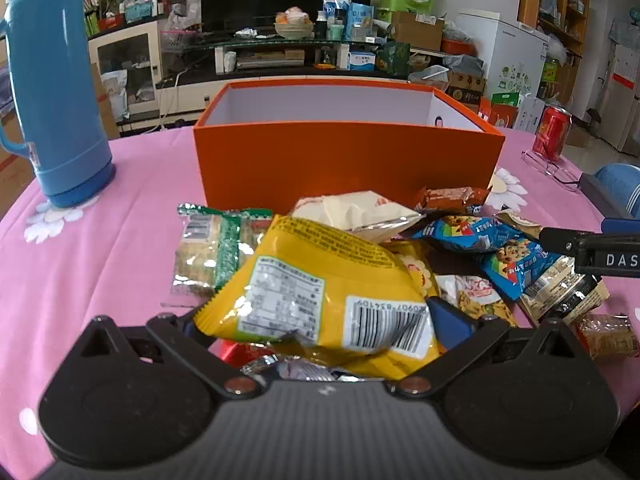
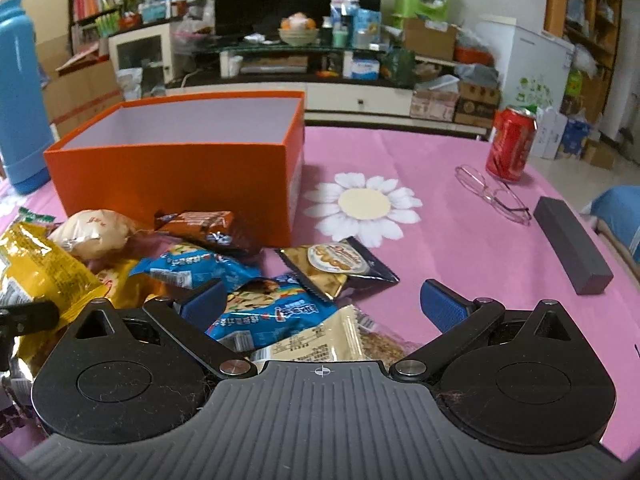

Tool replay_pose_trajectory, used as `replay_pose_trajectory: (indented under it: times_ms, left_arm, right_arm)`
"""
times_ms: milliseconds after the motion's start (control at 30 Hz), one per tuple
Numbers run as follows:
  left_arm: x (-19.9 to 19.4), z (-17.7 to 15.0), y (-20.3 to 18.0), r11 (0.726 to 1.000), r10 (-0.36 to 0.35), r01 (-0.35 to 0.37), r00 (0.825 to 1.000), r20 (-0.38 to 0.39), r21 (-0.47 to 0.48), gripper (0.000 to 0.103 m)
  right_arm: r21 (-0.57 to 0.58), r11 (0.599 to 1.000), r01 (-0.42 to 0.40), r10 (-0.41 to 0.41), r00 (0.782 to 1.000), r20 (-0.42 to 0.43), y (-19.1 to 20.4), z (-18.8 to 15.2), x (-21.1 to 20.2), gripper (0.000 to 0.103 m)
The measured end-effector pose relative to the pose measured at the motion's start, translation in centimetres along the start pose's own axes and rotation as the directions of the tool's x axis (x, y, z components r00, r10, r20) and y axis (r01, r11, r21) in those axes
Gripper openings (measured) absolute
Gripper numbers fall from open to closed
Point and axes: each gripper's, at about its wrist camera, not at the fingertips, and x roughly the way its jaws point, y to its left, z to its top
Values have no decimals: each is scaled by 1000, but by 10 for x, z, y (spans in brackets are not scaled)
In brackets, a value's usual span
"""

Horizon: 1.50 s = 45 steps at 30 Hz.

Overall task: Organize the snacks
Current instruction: 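Grasp the yellow chip bag with the left tool while the right tool moves toward the snack pile, then grasp the clear red-ended biscuit bar with the right tool while the left tool holds the yellow bag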

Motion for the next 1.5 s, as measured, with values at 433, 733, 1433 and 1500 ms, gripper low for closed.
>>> replay_pose_trajectory:
  times_ms: [433, 733, 1433, 1500]
  left_arm:
    - [-19, -1, 5, 1000, -24, 24, 999, 24, 10, 103]
    - [-58, -29, 6, 993, -57, 52, 997, 47, 103, 103]
    - [3, 6, -17, 994, 23, -20, 999, -26, 104, 90]
    - [-1, 6, -9, 996, -12, 14, 1000, -20, 88, 82]
  right_arm:
    - [-22, 1000, -12, 12, 1000, 2, -1, -1, 3, 97]
    - [131, 991, -11, 9, 1000, 21, -76, -23, -12, 97]
    - [172, 980, -103, 105, 995, 1, -74, -47, -31, 97]
    - [165, 982, -88, 95, 995, -34, -71, -59, -34, 97]
